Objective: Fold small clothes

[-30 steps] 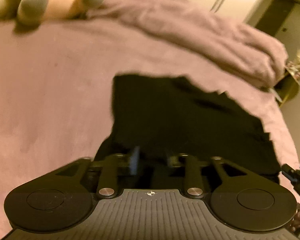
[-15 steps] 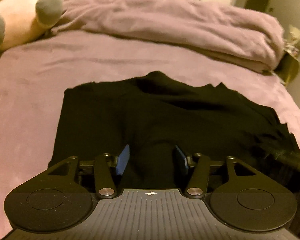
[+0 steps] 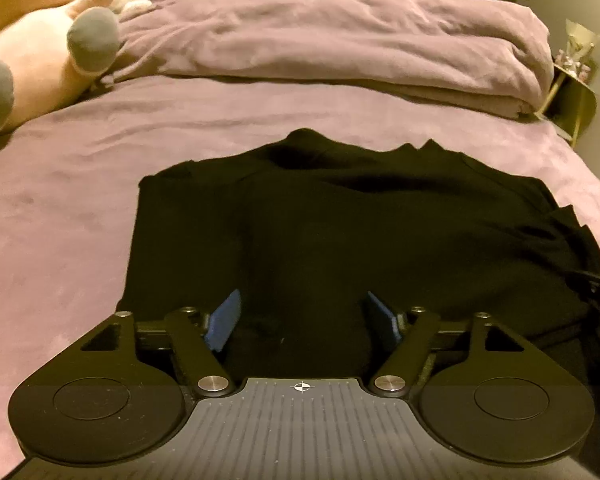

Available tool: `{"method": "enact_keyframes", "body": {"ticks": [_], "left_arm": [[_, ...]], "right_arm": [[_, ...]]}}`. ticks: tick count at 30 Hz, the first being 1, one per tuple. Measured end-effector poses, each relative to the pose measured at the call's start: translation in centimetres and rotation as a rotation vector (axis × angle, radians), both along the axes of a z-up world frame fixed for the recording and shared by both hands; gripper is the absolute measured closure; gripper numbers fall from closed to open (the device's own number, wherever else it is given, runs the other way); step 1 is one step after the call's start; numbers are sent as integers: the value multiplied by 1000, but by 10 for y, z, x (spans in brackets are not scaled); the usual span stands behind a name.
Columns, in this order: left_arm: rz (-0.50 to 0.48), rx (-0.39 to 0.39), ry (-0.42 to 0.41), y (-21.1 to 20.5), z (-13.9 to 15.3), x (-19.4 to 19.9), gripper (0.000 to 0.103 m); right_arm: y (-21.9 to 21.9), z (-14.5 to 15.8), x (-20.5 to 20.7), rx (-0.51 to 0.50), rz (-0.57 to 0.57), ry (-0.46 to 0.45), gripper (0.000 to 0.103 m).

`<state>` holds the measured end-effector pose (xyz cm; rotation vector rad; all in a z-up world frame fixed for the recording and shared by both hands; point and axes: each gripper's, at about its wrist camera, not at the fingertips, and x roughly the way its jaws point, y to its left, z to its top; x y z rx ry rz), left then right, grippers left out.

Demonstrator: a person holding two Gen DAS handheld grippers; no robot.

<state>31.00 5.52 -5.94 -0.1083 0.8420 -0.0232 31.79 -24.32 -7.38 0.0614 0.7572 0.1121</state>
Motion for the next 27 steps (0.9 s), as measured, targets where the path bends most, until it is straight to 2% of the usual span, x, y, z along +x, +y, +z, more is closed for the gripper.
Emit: {"method": "enact_keyframes", "body": {"ticks": [4, 6, 8, 10, 13, 15, 20, 23, 25, 27], "left_arm": [[-15, 33, 14, -2, -3, 5, 21], [-1, 30, 35, -1, 5, 3, 21], [19, 25, 50, 4, 14, -7, 22], [18, 8, 50, 13, 22, -28, 23], [0, -36, 63, 32, 31, -73, 23], [-17, -51, 83, 46, 33, -109, 23], [21, -86, 153, 78, 29, -185, 23], [59, -84, 217, 90, 25, -215, 24], [64, -111, 232, 96, 24, -229, 25], [67, -150, 236, 102, 23, -240, 28]], "right_arm": [[-8, -10, -6, -46, 21, -51, 87], [-7, -4, -1, -77, -10, -60, 92], [-5, 7, -5, -138, -99, -74, 92], [-13, 20, -18, -100, -152, -55, 86], [-37, 34, -61, 98, -82, 15, 80], [-52, 37, -100, 163, -40, 70, 76], [-84, 35, -185, 238, -88, 206, 76], [-97, 37, -221, 276, -89, 232, 76], [-97, 44, -236, 244, -65, 239, 76], [-95, 50, -246, 197, -46, 233, 68]]}}
